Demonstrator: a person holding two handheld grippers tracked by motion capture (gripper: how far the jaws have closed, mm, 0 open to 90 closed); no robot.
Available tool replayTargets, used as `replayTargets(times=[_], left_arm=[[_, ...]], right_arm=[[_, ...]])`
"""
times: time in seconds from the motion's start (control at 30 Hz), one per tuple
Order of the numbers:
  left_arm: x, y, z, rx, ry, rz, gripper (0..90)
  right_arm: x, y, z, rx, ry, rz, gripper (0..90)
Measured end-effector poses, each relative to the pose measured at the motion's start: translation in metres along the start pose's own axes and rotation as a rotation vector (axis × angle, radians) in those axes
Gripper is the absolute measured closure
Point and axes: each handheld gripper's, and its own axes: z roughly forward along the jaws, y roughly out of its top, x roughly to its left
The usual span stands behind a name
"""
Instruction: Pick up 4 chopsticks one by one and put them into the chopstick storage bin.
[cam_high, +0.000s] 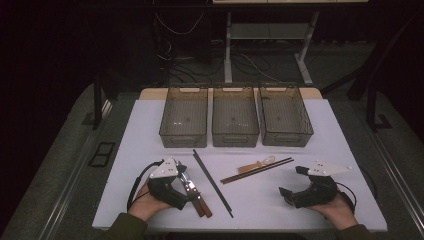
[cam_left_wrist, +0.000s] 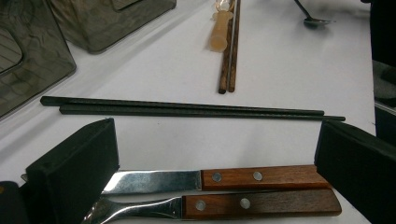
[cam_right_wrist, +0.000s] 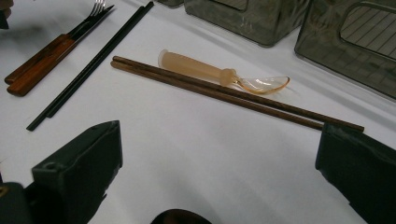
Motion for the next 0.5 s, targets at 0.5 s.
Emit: replayTargets(times=[0.5], left_arm=[[0.0009,-0.0001,0.0001,0.002,-0.002,-0.002,0.0]], right_arm=[[-0.0004,0.0006,0.0006,0.01,0.006,0.007,0.9]])
